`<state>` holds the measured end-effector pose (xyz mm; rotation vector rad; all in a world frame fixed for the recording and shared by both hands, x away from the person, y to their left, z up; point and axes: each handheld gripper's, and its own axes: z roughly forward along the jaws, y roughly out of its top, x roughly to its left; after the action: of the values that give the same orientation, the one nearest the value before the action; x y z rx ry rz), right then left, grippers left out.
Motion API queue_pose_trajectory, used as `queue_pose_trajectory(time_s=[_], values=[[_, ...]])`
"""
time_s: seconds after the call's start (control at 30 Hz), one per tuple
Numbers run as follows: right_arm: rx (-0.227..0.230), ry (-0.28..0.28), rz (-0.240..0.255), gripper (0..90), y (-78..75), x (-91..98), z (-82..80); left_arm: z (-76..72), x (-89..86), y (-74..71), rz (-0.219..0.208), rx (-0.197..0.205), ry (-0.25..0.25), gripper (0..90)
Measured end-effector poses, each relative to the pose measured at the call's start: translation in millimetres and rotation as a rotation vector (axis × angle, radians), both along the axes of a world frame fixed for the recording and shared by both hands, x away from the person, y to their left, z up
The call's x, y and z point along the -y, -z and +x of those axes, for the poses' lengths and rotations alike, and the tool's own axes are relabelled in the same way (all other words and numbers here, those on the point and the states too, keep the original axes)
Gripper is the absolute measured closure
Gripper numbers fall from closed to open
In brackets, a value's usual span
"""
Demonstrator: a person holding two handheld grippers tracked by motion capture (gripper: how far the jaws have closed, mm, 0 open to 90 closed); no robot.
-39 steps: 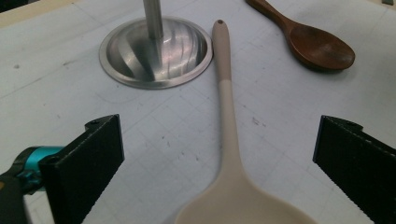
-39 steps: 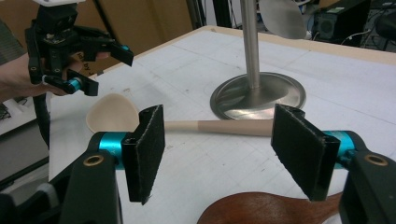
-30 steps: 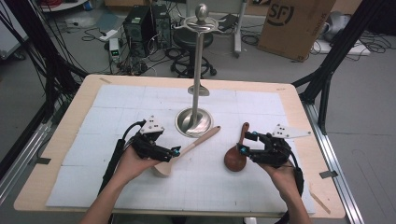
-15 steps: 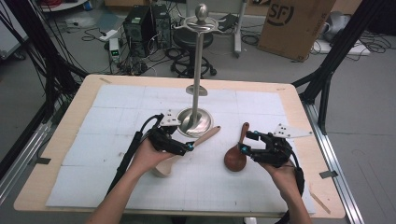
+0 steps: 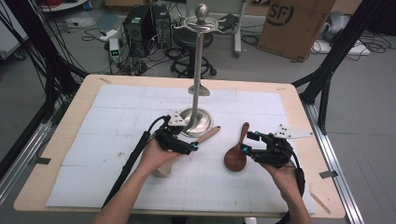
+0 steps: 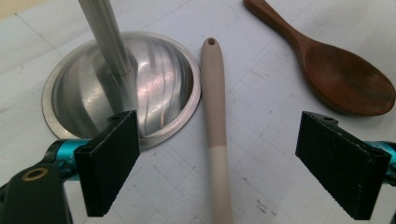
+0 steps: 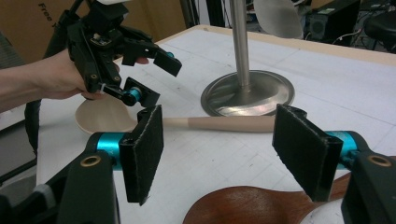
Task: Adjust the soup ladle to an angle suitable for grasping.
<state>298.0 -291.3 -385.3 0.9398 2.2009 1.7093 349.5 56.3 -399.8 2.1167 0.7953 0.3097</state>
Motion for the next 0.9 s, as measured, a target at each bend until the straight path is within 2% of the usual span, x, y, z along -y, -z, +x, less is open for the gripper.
queue_pose_trajectory(time_s=[0.13, 0.4, 0.63, 0.9], values=[[0.001, 0.0, 0.001, 33.0, -0.4, 0.4, -0.3, 0.8, 4.9, 4.5, -0.002, -0.008, 0.012, 15.7], [0.003, -0.001, -0.001, 33.0, -0.2, -0.1, -0.2, 0.9, 13.5, 9.3, 0.049, -0.001, 0.025, 21.1], [0.007, -0.001, -0.002, 32.9, -0.1, -0.2, 0.2, 2.4, 14.3, 5.9, 0.016, 0.013, 0.025, 22.0], [0.0, 0.003, 0.0, 32.7, 0.0, 0.2, 0.0, 6.3, 24.2, 11.2, 0.027, -0.003, 0.033, 25.7]])
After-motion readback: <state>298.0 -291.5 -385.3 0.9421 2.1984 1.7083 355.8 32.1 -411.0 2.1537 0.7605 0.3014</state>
